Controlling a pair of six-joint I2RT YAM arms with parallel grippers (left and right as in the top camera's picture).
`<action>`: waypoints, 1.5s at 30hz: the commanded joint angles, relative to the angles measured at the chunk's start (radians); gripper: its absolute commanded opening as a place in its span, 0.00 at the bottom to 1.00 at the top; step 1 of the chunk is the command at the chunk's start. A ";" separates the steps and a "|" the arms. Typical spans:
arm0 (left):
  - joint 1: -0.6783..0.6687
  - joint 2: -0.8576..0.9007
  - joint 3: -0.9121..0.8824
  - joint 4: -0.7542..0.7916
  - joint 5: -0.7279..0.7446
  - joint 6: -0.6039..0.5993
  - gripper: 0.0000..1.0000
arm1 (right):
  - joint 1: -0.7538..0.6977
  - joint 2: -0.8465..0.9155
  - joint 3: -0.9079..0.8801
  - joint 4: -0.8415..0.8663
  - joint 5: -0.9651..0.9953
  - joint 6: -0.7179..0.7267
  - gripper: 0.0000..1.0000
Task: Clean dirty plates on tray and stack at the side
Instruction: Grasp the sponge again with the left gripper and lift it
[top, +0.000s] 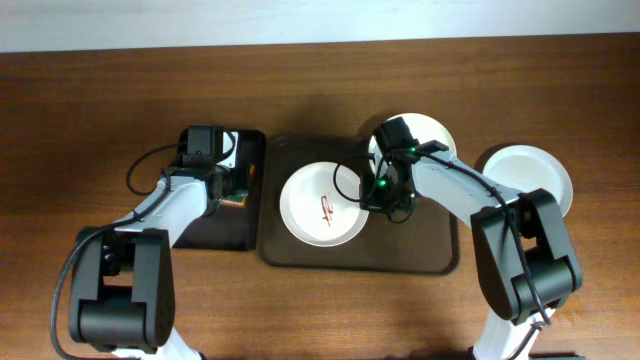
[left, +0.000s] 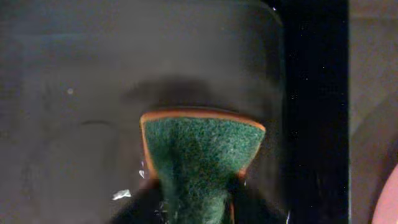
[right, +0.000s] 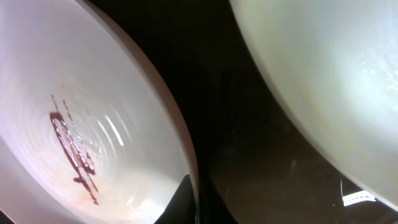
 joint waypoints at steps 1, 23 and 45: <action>-0.001 0.003 -0.005 -0.013 0.011 0.008 0.00 | 0.001 0.010 -0.017 -0.014 0.032 -0.014 0.04; 0.004 -0.358 -0.003 -0.072 -0.011 0.046 0.00 | 0.001 0.010 -0.017 -0.014 0.036 -0.014 0.04; 0.004 -0.623 -0.003 0.103 -0.011 0.046 0.00 | 0.001 0.010 -0.017 -0.014 0.036 -0.014 0.04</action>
